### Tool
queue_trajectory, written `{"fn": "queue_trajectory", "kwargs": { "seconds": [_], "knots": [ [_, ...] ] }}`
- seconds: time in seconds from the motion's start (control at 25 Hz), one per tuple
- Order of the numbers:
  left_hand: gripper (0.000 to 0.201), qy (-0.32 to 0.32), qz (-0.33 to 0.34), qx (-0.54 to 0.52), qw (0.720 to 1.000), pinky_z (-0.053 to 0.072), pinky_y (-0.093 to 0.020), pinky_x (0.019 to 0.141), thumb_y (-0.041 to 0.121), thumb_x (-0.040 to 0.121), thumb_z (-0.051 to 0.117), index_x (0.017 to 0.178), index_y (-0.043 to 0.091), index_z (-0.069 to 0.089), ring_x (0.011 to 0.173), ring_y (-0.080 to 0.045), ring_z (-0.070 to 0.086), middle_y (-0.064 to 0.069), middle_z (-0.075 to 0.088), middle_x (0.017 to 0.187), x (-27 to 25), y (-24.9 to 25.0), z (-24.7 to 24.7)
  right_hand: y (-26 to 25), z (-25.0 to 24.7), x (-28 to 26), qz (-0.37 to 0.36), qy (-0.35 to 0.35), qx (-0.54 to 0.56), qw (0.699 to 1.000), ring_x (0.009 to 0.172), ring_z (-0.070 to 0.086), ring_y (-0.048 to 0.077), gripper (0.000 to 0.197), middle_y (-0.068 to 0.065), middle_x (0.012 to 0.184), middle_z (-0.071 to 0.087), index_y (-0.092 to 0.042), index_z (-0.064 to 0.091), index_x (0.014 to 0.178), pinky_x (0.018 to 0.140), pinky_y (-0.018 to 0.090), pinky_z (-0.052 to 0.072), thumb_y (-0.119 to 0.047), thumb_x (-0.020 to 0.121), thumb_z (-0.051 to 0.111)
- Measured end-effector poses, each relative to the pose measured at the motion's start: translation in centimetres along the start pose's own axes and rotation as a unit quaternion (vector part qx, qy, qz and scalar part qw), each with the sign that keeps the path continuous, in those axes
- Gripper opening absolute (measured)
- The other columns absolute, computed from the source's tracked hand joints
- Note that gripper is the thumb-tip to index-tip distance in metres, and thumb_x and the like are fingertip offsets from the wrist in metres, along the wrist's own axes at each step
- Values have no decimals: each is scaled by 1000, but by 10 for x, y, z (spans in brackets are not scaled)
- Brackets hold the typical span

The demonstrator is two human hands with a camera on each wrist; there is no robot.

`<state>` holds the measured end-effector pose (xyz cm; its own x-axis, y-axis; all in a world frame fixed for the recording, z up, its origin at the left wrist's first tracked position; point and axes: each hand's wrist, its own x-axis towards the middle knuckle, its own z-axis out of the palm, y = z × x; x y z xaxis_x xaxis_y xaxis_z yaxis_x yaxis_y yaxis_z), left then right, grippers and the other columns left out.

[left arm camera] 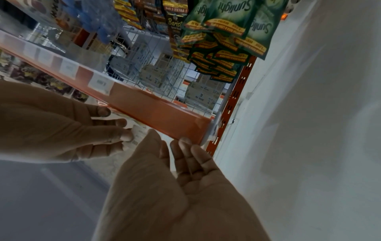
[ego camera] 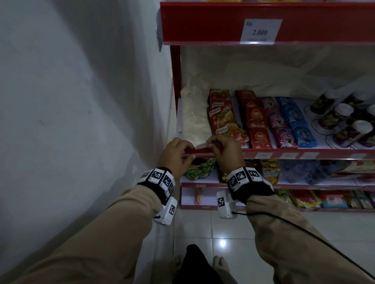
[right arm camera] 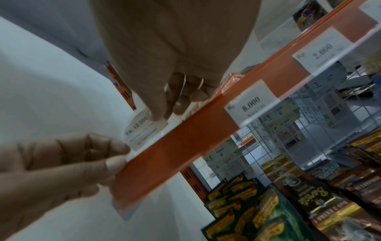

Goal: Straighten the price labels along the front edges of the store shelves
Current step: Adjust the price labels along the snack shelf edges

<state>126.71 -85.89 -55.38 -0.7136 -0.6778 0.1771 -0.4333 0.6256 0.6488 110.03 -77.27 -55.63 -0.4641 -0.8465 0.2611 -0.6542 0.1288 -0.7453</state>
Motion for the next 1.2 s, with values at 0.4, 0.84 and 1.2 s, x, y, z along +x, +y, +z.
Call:
{"fn": "queue_trajectory", "kwargs": {
  "seconds": [0.4,0.84,1.2],
  "knots": [
    [18,8,33,95,995,46,-41,77,21,86,67,97,8,72,89,-31,55,-10,63,90,4,5,4,-3,11,-14,-57,-15,-147,987,90,52,32,13,11,92,63,-11,70,91,76,38,43,-10,79,66],
    [31,-58,14,262,963,35,-35,84,41,95,49,104,22,70,98,-22,52,2,63,102,11,1,-2,-7,7,-19,-64,-70,-303,948,93,53,32,21,11,98,61,-14,68,98,78,41,44,-25,80,63],
    [35,-110,56,284,951,33,-35,85,38,98,45,111,15,66,104,-27,51,-5,62,109,8,2,-3,-10,7,-18,-52,-110,-354,927,99,50,32,23,12,104,57,-13,68,100,81,41,39,-29,88,56]
  ]
}}
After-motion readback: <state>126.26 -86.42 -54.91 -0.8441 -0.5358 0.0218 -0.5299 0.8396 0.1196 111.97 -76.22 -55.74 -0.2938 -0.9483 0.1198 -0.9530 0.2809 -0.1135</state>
